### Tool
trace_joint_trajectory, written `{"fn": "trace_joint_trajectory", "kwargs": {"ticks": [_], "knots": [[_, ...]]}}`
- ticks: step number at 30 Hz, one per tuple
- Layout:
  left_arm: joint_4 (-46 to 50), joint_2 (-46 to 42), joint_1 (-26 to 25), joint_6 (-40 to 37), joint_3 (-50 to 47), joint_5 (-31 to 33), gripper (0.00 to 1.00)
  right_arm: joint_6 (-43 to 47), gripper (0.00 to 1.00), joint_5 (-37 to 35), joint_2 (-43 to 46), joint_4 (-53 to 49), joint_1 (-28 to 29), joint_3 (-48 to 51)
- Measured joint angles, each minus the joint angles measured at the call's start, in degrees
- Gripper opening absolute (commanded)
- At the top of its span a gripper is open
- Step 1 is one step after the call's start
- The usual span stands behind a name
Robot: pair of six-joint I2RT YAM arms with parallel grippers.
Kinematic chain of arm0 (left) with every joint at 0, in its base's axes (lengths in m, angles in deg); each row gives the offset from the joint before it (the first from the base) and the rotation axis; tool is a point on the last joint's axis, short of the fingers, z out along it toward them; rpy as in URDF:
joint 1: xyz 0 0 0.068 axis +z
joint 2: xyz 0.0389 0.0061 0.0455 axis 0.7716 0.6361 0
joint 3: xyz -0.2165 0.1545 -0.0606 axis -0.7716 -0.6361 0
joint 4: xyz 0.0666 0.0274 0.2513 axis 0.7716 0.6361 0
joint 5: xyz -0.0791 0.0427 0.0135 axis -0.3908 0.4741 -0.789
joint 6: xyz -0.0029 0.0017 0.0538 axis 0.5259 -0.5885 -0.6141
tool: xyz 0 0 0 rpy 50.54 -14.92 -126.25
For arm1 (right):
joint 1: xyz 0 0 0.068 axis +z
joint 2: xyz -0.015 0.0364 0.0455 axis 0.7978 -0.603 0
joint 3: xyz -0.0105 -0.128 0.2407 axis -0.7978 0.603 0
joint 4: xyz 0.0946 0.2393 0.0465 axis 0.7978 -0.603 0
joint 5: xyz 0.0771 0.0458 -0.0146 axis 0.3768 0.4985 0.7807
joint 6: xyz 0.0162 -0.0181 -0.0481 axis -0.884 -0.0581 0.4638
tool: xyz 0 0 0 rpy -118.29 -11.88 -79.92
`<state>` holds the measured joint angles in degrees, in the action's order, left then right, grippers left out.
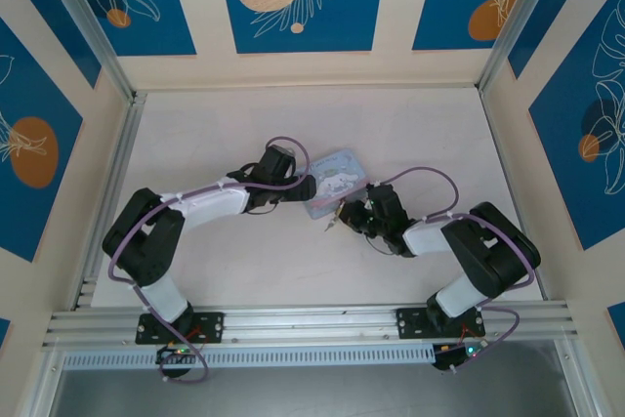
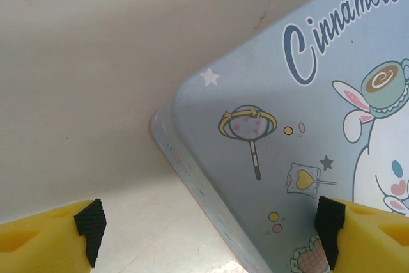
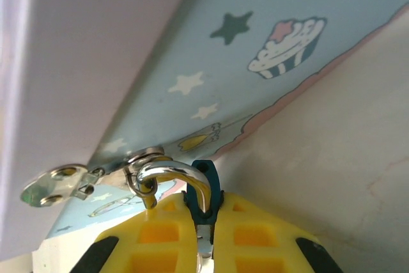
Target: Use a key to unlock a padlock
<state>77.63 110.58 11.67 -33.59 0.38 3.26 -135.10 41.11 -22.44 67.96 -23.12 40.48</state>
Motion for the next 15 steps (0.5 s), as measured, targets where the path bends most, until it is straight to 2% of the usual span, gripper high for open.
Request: {"fn": "trace_joint_trajectory", "kwargs": {"ticks": [12,15], "knots": [[-1.1,1.4,-0.1,1.0,1.0,-0.1,0.84,2.3,0.00,7.1,0.6,-5.5,-13.4,-5.9],[-0.3,1.6,-0.1,1.0,1.5,-0.1,0.85,3.2,0.00,8.6,1.7,-6.6,-15.0,-5.6]]}}
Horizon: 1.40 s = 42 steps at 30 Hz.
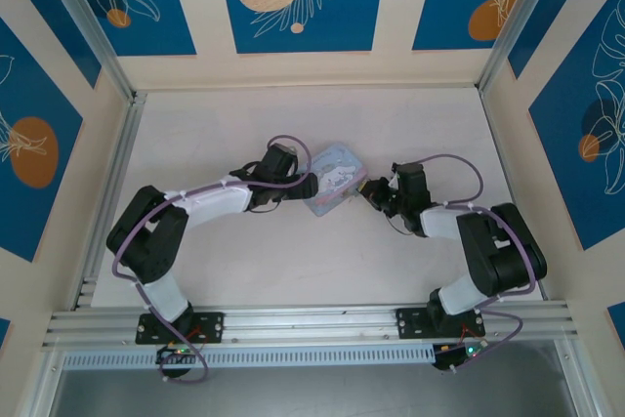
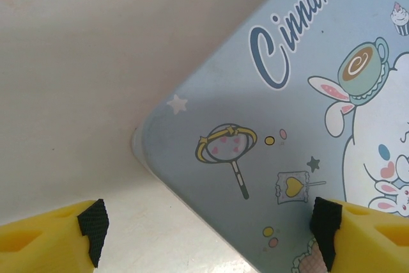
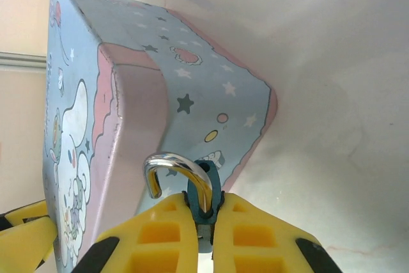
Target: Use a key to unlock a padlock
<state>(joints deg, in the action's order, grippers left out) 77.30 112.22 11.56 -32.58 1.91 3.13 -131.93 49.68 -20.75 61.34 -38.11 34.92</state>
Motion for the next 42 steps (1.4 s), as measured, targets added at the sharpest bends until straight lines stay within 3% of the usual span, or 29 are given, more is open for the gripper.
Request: {"fn": "trace_joint_trajectory", "kwargs": {"ticks": [9,11,16,23,25,26,30,35,42], "knots": [[5.9,2.4,0.0,-0.9,5.6,0.1,0.88,0.6,0.00,2.1,9.3,-3.2,0.4,8.3],[7.3,2.8,0.0,-1.4,6.8,0.2,0.88,0.6,0.04,1.9,11.9,-5.2,0.9,9.7],[10.5,2.9,0.2,-2.2,8.4,0.3,0.89,0.3,0.47,-0.4,18.9,-12.7,1.4,11.5],[13.9,-0.3,0.9,-3.0,8.7,0.7,0.92,-0.2,0.85,-4.6,30.6,-24.5,1.0,11.5],[14.5,-3.7,1.3,-3.1,8.4,1.1,0.93,-0.5,0.89,-5.7,34.8,-28.1,0.6,11.1],[14.7,-5.3,1.5,-3.3,8.2,1.5,0.93,-0.2,0.99,-5.9,36.3,-29.6,0.4,10.7],[16.3,-13.5,3.2,-5.0,7.0,4.4,0.97,1.6,1.00,-8.2,41.1,-37.6,-1.2,5.5],[17.0,-23.8,5.2,-8.5,3.0,13.1,1.00,6.7,1.00,-16.5,39.4,-45.4,-3.6,-7.4],[5.3,-36.0,9.5,-18.6,-13.2,27.5,1.00,19.9,1.00,-33.4,30.2,-38.4,-5.0,-13.1]]}}
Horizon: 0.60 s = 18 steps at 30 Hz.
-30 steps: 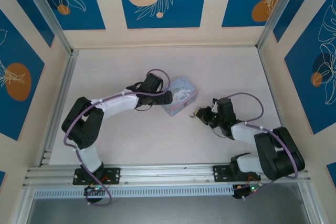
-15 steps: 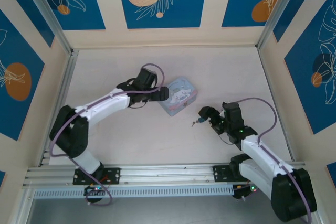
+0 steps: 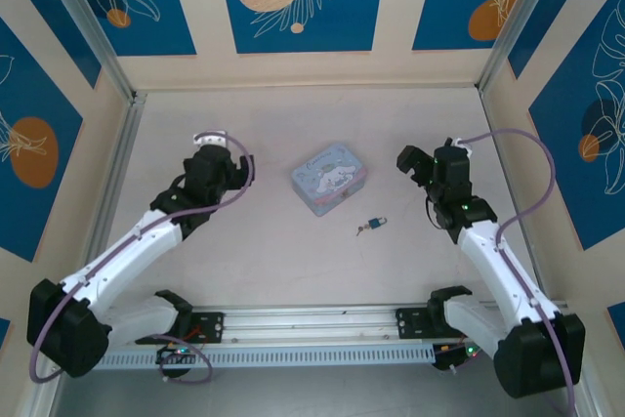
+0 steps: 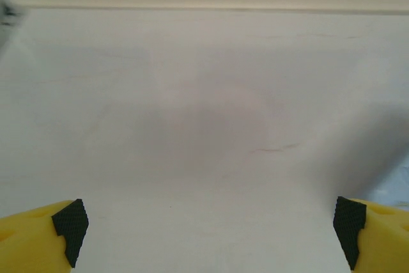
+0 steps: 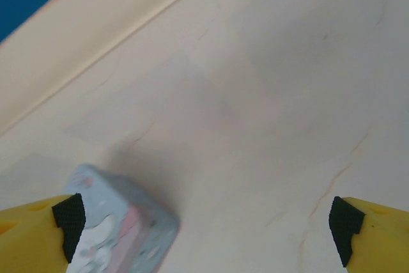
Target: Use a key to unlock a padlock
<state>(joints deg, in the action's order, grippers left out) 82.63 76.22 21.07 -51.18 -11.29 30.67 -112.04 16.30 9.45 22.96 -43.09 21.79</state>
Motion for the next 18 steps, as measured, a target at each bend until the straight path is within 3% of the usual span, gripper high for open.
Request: {"fn": "trace_joint_trajectory", "kwargs": {"ticks": [5,9,14,18], "knots": [[-10.1,0.2,7.0,-8.8,-8.9,3.8,1.00,11.2,1.00,-7.2,-9.8,9.0,-1.4,0.6],[-19.4,2.9,14.0,-12.9,-13.2,3.0,1.00,16.7,1.00,-9.4,-16.9,19.1,-3.1,5.1],[-30.6,8.4,18.2,-15.4,-18.2,-0.5,1.00,21.4,1.00,-8.8,-22.8,32.2,-4.3,13.6],[-40.9,13.0,19.4,-17.4,-23.2,-4.9,1.00,23.9,1.00,-3.6,-24.5,45.5,-6.2,18.6]]}}
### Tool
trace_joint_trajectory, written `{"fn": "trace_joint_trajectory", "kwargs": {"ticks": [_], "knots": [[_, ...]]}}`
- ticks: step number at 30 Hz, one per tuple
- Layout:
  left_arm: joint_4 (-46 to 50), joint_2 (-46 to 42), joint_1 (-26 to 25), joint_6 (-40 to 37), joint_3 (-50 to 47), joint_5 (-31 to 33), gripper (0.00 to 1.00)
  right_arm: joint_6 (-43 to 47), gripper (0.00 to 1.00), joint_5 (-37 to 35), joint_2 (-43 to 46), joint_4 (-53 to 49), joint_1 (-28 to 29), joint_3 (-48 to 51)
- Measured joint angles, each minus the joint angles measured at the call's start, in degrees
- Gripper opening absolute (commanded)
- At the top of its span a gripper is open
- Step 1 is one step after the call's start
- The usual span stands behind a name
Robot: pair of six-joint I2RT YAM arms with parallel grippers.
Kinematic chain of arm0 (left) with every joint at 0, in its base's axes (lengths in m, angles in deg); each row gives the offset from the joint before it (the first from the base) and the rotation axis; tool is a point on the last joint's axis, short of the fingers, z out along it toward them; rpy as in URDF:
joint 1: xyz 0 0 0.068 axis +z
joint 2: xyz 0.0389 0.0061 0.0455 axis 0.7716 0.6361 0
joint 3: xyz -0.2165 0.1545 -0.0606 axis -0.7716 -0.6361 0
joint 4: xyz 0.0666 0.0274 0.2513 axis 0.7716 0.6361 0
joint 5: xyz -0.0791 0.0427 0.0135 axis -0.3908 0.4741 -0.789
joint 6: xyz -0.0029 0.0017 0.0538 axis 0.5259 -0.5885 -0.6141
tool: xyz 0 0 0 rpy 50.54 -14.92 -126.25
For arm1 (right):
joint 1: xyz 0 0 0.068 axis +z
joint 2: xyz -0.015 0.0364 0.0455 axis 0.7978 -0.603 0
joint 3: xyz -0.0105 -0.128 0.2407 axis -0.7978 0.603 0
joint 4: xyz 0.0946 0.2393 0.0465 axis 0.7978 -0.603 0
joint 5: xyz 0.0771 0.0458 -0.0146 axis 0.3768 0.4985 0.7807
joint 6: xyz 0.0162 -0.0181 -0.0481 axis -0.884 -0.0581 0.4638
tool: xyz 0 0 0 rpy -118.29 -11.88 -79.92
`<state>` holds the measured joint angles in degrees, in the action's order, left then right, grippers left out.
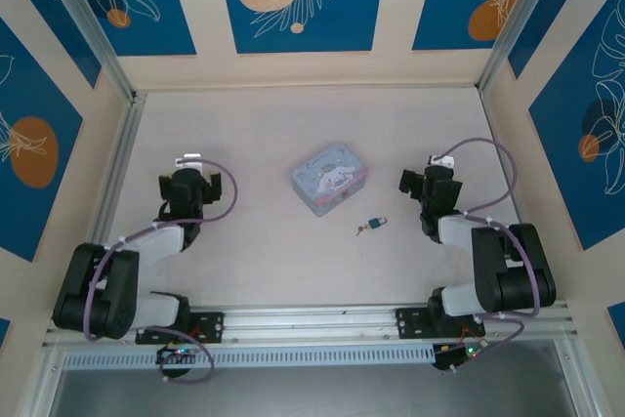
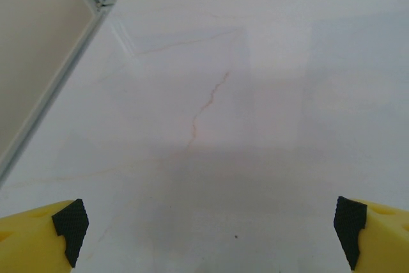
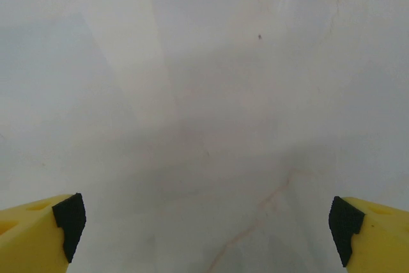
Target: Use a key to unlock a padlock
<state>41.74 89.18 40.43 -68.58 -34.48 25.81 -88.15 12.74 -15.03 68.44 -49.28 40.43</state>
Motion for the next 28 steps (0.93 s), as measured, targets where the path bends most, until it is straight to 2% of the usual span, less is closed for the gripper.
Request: {"fn": "trace_joint_trajectory", "kwargs": {"ticks": [4,9,15,28], "knots": [[-6.9,4.1,1.5,-1.4,-2.5,-4.5,1.00,3.1,1.00,8.3,-4.8,10.5,-1.0,1.8],[-15.8,11.3,2.8,-2.5,-2.4,-10.2,1.00,4.3,1.00,16.4,-6.9,11.7,-2.8,0.8],[-16.0,12.4,5.7,-2.6,-1.6,-16.6,1.00,4.7,1.00,18.6,-6.9,13.0,-3.0,-0.2],[-16.3,12.4,5.7,-2.6,-0.9,-19.1,1.00,5.4,0.99,19.3,-6.9,12.9,-2.8,-0.2]]}}
